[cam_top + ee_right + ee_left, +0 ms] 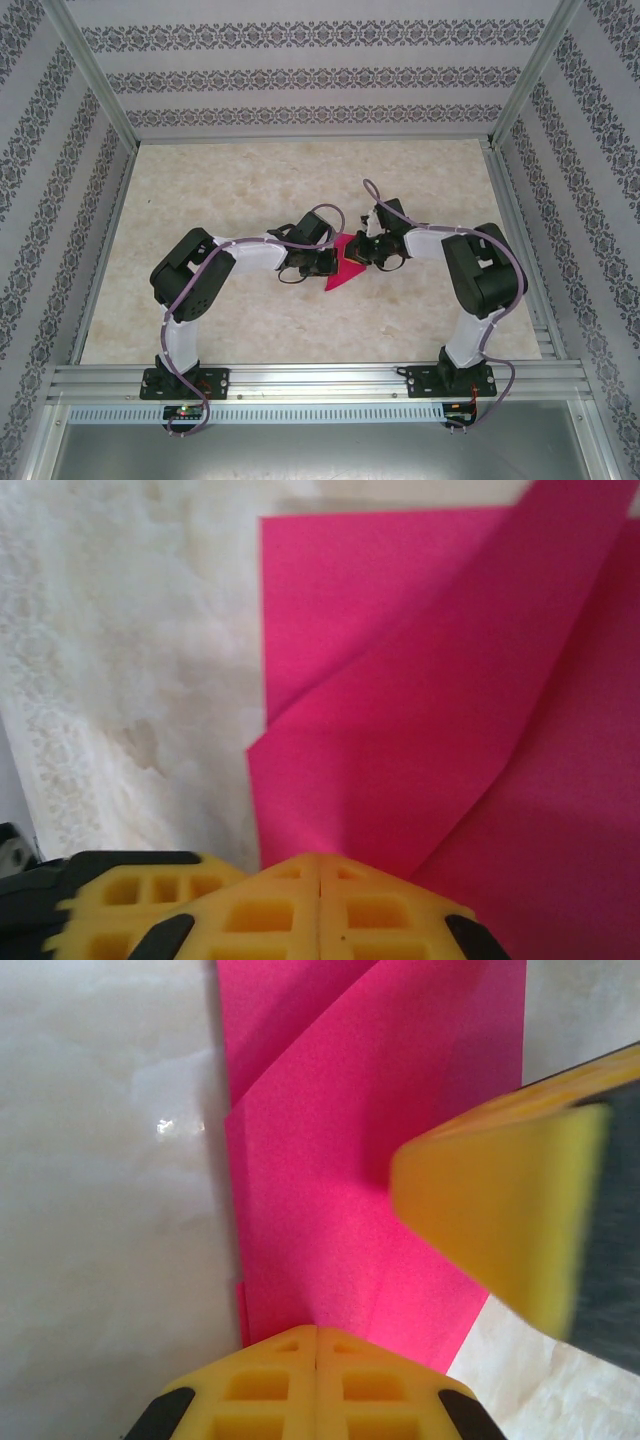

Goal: Fold a paper plane with a square sheet of paper (pick it up from the middle)
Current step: Fourth fold the wing at the center of the table.

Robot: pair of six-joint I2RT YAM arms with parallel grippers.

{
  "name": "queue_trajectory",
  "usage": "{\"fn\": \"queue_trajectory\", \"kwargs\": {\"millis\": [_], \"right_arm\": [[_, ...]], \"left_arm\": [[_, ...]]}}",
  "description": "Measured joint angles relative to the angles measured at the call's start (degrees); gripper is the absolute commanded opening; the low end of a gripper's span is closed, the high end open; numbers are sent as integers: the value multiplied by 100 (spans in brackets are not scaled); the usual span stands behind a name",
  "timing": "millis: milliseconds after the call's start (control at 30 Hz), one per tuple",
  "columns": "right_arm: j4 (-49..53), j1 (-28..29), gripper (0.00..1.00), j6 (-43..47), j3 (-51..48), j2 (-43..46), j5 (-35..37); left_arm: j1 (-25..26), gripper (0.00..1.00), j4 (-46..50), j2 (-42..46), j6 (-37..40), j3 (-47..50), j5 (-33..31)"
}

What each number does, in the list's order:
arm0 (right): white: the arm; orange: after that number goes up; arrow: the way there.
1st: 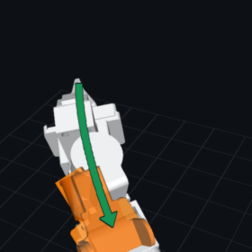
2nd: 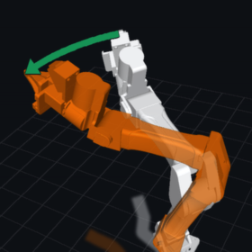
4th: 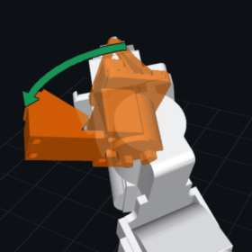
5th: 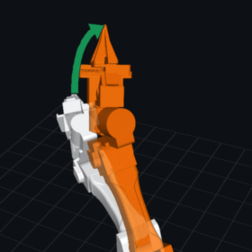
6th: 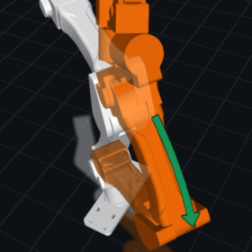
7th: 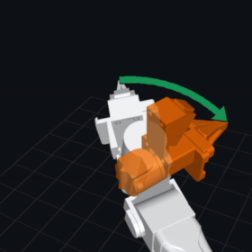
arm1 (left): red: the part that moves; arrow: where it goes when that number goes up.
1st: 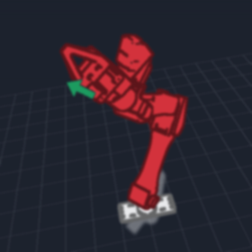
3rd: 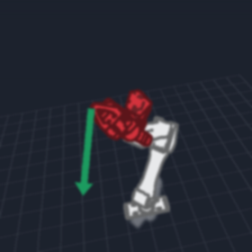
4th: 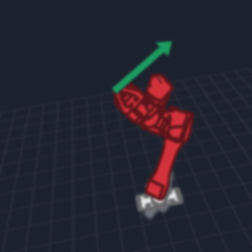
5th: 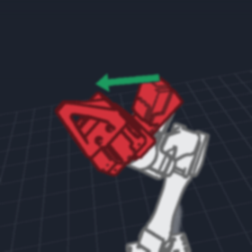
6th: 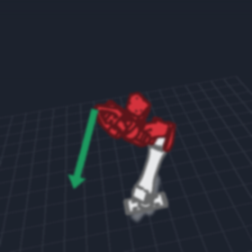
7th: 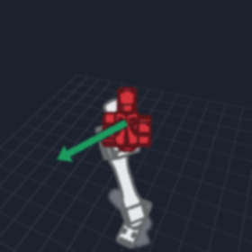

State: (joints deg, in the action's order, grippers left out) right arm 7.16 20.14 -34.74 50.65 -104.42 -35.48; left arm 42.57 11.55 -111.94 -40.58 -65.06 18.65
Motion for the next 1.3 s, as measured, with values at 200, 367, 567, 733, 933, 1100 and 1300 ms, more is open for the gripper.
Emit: {"fn": "queue_trajectory", "kwargs": {"millis": [200, 367, 567, 733, 933, 1100, 1300], "right_arm": [[28, -181, 6, 46, 387, -326, 57], [122, -487, 6, 136, 710, -610, 33], [297, -695, 6, 205, 1078, -863, -48], [297, -975, 6, 262, 1403, -1062, 24], [81, -1187, 7, 251, 1228, -728, 197], [-42, -951, 7, 144, 743, 76, 197], [-166, -326, 6, -35, 258, 181, 188]], "left_arm": [[0, 0, 13, 0, 2, 0, -2], [0, 0, 13, 0, 2, 0, 0], [0, 0, 13, 0, 2, 0, 2], [0, 0, 13, 0, 2, 0, 2], [0, 0, 13, 0, 2, 0, 2], [0, 0, 31, -4, 4, -17, 0], [0, 0, 37, -9, 4, -26, 0]]}}
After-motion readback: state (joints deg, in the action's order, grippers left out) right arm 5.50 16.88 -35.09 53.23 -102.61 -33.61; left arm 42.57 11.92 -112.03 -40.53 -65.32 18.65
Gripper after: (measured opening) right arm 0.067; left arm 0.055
